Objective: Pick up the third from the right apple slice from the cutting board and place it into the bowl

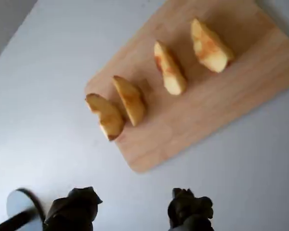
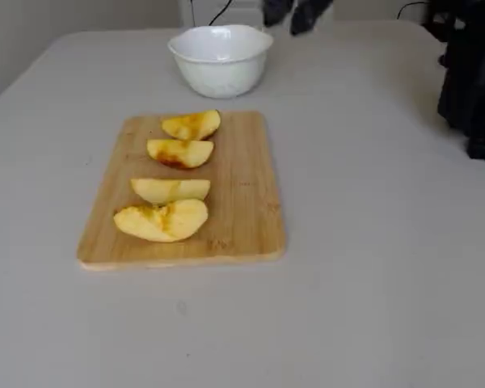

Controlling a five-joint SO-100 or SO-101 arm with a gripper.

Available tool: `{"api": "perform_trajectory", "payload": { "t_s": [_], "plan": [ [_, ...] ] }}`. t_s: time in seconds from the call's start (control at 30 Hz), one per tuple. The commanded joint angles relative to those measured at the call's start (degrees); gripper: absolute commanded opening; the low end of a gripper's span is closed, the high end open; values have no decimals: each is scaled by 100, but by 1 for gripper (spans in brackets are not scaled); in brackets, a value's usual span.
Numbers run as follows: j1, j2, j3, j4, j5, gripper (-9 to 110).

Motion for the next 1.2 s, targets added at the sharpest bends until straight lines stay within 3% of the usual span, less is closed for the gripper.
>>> {"api": "perform_trajectory", "payload": {
  "t_s": [0.0, 0.2, 0.63, 0.77, 0.87, 1.17],
  "plan": [
    [-352, -2074, -2057, 475, -26, 22],
    [-439, -3990, -4140, 993, -44, 22],
    [-193, -5766, -5449, 923, -167, 24],
    [-176, -6952, -7321, 1740, -176, 25],
    [-123, -8279, -9659, 2619, -193, 25],
    [35, -8868, -9747, 2602, -281, 25]
  ]
}}
